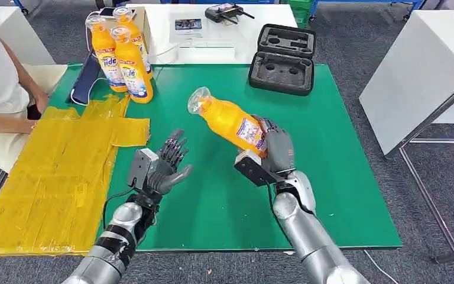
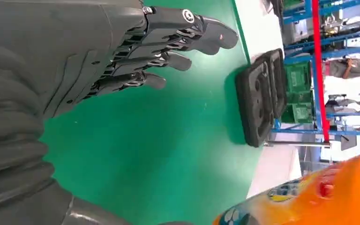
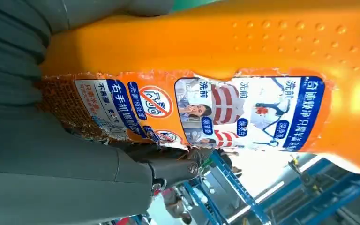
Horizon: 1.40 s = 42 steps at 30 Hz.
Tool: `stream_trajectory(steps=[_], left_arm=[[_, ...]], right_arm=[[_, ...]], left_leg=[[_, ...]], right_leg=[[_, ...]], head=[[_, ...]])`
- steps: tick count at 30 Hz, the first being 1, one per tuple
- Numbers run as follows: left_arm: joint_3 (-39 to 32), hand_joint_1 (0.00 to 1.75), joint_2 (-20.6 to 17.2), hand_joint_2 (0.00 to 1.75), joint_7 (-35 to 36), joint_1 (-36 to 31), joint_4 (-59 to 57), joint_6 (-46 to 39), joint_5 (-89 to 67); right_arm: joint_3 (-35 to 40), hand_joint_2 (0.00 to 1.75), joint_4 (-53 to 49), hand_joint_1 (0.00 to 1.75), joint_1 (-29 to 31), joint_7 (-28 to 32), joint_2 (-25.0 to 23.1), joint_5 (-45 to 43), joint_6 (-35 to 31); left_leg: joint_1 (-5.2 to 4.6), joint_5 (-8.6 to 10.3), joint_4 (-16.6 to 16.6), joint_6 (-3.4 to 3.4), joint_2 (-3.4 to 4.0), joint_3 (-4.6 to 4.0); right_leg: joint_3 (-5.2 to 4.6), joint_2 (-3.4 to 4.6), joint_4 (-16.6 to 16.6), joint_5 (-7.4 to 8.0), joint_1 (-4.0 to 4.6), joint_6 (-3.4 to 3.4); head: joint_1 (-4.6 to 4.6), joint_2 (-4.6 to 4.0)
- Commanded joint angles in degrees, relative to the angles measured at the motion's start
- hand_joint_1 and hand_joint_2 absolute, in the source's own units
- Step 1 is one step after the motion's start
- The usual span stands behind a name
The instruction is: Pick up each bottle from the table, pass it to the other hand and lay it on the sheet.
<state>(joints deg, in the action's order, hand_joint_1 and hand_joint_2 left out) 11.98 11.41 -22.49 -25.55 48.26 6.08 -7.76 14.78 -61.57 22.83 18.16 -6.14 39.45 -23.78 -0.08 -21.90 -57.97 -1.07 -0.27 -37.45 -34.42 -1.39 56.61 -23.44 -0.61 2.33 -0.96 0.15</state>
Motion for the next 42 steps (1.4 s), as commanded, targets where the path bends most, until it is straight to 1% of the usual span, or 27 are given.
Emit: stream_trajectory(steps=[1, 2, 4, 5, 7, 8, 10, 11, 13, 14, 16, 17, 19, 20, 22, 26, 28, 29, 31, 32, 34, 35, 37, 40, 42], left_arm=[[4.03, 0.00, -0.43, 1.75, 0.25, -2.37, -0.85, 0.41, -0.75], [4.69, 0.00, -0.22, 1.75, 0.44, -2.66, -0.90, 0.47, -0.96], [5.38, 0.00, 0.24, 1.75, 0.58, -3.06, -1.10, 0.46, -0.99], [5.75, 0.00, 0.46, 1.75, 0.62, -3.22, -1.15, 0.47, -1.04], [6.29, 0.00, 0.62, 1.75, 0.64, -3.38, -1.18, 0.24, -1.10], [6.36, 0.00, 0.71, 1.75, 0.60, -3.45, -1.12, 0.09, -1.09], [6.59, 0.00, 0.72, 1.75, 0.51, -3.61, -0.85, -0.22, -1.18], [6.62, 0.00, 0.67, 1.75, 0.57, -3.59, -0.74, -0.26, -1.14], [6.57, 0.00, 0.58, 1.75, 0.63, -3.61, -0.70, -0.24, -1.08], [6.59, 0.00, 0.56, 1.75, 0.63, -3.58, -0.67, -0.26, -1.06], [6.73, 0.00, 0.49, 1.75, 0.60, -3.59, -0.50, -0.56, -1.08], [6.63, 0.00, 0.47, 1.75, 0.69, -3.60, -0.48, -0.59, -0.94], [6.33, 0.00, 0.40, 1.75, 0.88, -3.64, -0.40, -0.60, -0.43], [6.20, 0.00, 0.39, 1.75, 0.98, -3.63, -0.49, -0.46, -0.09], [6.07, 0.00, 0.38, 1.75, 0.98, -3.69, -0.92, -0.57, 0.09], [5.57, 0.00, 0.50, 1.75, 0.75, -3.70, -1.49, -0.71, 0.54], [5.22, 0.00, 0.62, 1.75, 0.61, -3.91, -2.03, -0.88, 0.77], [5.10, 0.00, 0.67, 1.75, 0.54, -3.96, -2.21, -0.93, 0.85], [4.84, 0.00, 0.68, 1.75, 0.44, -4.11, -2.55, -0.98, 1.02], [4.80, 0.00, 0.66, 1.75, 0.42, -4.12, -2.57, -0.98, 1.05], [4.58, 0.00, 0.63, 1.75, 0.34, -4.22, -2.82, -1.10, 1.13], [4.56, 0.00, 0.60, 1.75, 0.31, -4.23, -2.83, -1.08, 1.15], [4.45, 0.00, 0.58, 1.75, 0.27, -4.25, -2.88, -1.15, 1.17], [4.17, 0.00, 0.47, 1.75, 0.24, -4.13, -2.73, -1.42, 1.17], [4.06, 0.00, 0.43, 1.75, 0.22, -4.03, -2.67, -1.51, 1.17]], right_arm=[[-1.25, 1.75, 2.84, 1.75, 1.23, 1.19, -3.97, -4.40, 4.86], [-0.30, 1.75, 5.91, 1.75, 2.08, 1.77, -5.09, -4.89, 5.68], [1.41, 1.75, 9.58, 1.75, 2.74, 2.62, -7.01, -5.31, 6.46], [2.27, 1.75, 11.14, 1.75, 3.10, 3.02, -7.80, -5.44, 6.84], [3.97, 1.75, 13.66, 1.75, 3.48, 3.61, -9.39, -5.71, 7.36], [4.67, 1.75, 14.37, 1.75, 3.51, 3.53, -9.95, -5.58, 7.61], [6.19, 1.75, 16.04, 1.75, 3.48, 3.61, -10.73, -5.47, 8.49], [6.60, 1.75, 16.60, 1.75, 3.68, 3.90, -10.92, -5.57, 8.49], [6.61, 1.75, 16.74, 1.75, 3.79, 3.97, -10.80, -5.70, 8.47], [6.62, 1.75, 16.82, 1.75, 3.90, 4.03, -10.68, -5.82, 8.50], [7.69, 1.75, 17.62, 1.75, 4.07, 4.03, -10.56, -6.10, 9.59], [8.33, 1.75, 18.15, 1.75, 3.96, 4.01, -10.77, -5.88, 9.91], [9.26, 1.75, 19.05, 1.75, 3.62, 4.07, -11.24, -5.47, 9.33], [9.51, 1.75, 19.56, 1.75, 3.76, 4.30, -11.32, -5.62, 9.02], [10.29, 1.75, 19.80, 1.75, 3.99, 4.32, -11.08, -5.52, 9.00], [11.30, 1.75, 19.31, 1.75, 3.81, 4.07, -10.69, -5.14, 9.43], [11.78, 1.75, 19.22, 1.75, 3.68, 3.77, -10.49, -5.12, 9.41], [11.89, 1.75, 19.33, 1.75, 3.66, 3.70, -10.44, -5.16, 9.36], [11.91, 1.75, 19.70, 1.75, 3.76, 3.62, -10.26, -5.26, 9.22], [11.89, 1.75, 19.77, 1.75, 3.77, 3.61, -10.18, -5.27, 9.22], [11.96, 1.75, 20.43, 1.75, 3.92, 3.39, -9.81, -5.02, 8.90], [11.93, 1.75, 20.52, 1.75, 3.93, 3.40, -9.71, -5.02, 8.91], [11.75, 1.75, 20.82, 1.75, 3.99, 3.45, -9.57, -5.07, 8.67], [11.53, 1.75, 21.08, 1.75, 3.91, 3.32, -9.07, -4.86, 8.32], [11.49, 1.75, 21.07, 1.75, 3.81, 3.32, -8.91, -4.79, 8.34]], left_leg=[[0.02, -0.05, 0.00, 0.04, 0.05, 0.08], [0.01, -0.12, -0.03, 0.06, 0.14, 0.18], [0.02, -0.05, 0.01, 0.05, 0.11, 0.09], [0.03, -0.12, -0.01, 0.09, 0.17, 0.20], [0.03, -0.06, 0.02, 0.06, 0.13, 0.11], [0.05, -0.16, -0.01, 0.11, 0.22, 0.28], [0.03, -0.08, 0.00, 0.06, 0.18, 0.12], [0.05, -0.15, -0.01, 0.09, 0.21, 0.25], [0.06, -0.07, 0.00, 0.05, 0.15, 0.12], [0.06, -0.15, -0.02, 0.09, 0.16, 0.27], [0.03, -0.03, 0.02, 0.04, 0.06, 0.06], [0.06, -0.12, -0.01, 0.07, 0.10, 0.22], [0.03, -0.06, 0.02, 0.04, 0.12, 0.08], [0.05, -0.12, -0.01, 0.07, 0.13, 0.19], [0.04, -0.06, 0.02, 0.06, 0.09, 0.07], [0.05, -0.11, 0.01, 0.08, 0.08, 0.18], [0.03, -0.05, 0.04, 0.05, 0.07, 0.08], [0.04, -0.13, 0.03, 0.09, 0.08, 0.24], [0.03, -0.06, 0.04, 0.06, 0.03, 0.12], [0.05, -0.12, 0.03, 0.08, 0.03, 0.25], [0.03, -0.06, 0.04, 0.05, 0.04, 0.11], [0.05, -0.11, 0.04, 0.07, 0.04, 0.24], [0.03, -0.06, 0.04, 0.05, 0.02, 0.11], [0.07, -0.11, 0.05, 0.07, 0.00, 0.25], [0.04, -0.05, 0.04, 0.05, 0.00, 0.12]], right_leg=[[0.08, 0.10, -0.02, -0.03, 0.01, -0.04], [0.16, 0.21, 0.01, -0.08, 0.00, -0.07], [0.09, 0.14, -0.01, -0.02, 0.01, -0.05], [0.19, 0.22, 0.00, -0.07, 0.03, -0.09], [0.10, 0.16, -0.03, -0.01, 0.03, -0.06], [0.25, 0.29, -0.01, -0.09, 0.05, -0.11], [0.10, 0.21, -0.01, -0.03, 0.03, -0.06], [0.23, 0.27, -0.02, -0.09, 0.05, -0.10], [0.10, 0.18, -0.02, -0.03, 0.05, -0.06], [0.26, 0.23, -0.01, -0.11, 0.05, -0.10], [0.05, 0.10, -0.02, -0.03, 0.02, -0.05], [0.22, 0.17, -0.03, -0.09, 0.04, -0.08], [0.07, 0.15, -0.02, -0.03, 0.01, -0.06], [0.20, 0.21, -0.01, -0.09, 0.03, -0.09], [0.07, 0.14, -0.02, -0.04, 0.02, -0.07], [0.20, 0.16, -0.02, -0.09, 0.03, -0.11], [0.08, 0.11, -0.03, -0.04, 0.02, -0.06], [0.25, 0.15, -0.04, -0.12, 0.03, -0.10], [0.13, 0.07, -0.04, -0.06, 0.02, -0.07], [0.28, 0.10, -0.06, -0.12, 0.04, -0.10], [0.11, 0.08, -0.05, -0.05, 0.02, -0.06], [0.26, 0.10, -0.07, -0.11, 0.03, -0.08], [0.11, 0.05, -0.04, -0.06, 0.02, -0.06], [0.27, 0.07, -0.09, -0.11, 0.05, -0.09], [0.13, 0.04, -0.07, -0.06, 0.03, -0.07]], head=[[0.02, 0.00], [0.02, 0.00], [0.02, 0.00], [0.02, 0.00], [0.02, 0.00], [0.02, 0.00], [0.02, 0.00], [0.02, 0.00], [0.02, 0.00], [0.02, 0.00], [0.02, 0.00], [0.02, 0.00], [0.04, 0.00], [0.02, 0.00], [0.02, 0.00], [0.04, 0.00], [0.02, 0.00], [0.02, 0.00], [0.02, 0.00], [0.02, 0.00], [0.02, 0.00], [0.02, 0.00], [0.02, 0.00], [0.02, 0.00], [0.02, 0.00]])
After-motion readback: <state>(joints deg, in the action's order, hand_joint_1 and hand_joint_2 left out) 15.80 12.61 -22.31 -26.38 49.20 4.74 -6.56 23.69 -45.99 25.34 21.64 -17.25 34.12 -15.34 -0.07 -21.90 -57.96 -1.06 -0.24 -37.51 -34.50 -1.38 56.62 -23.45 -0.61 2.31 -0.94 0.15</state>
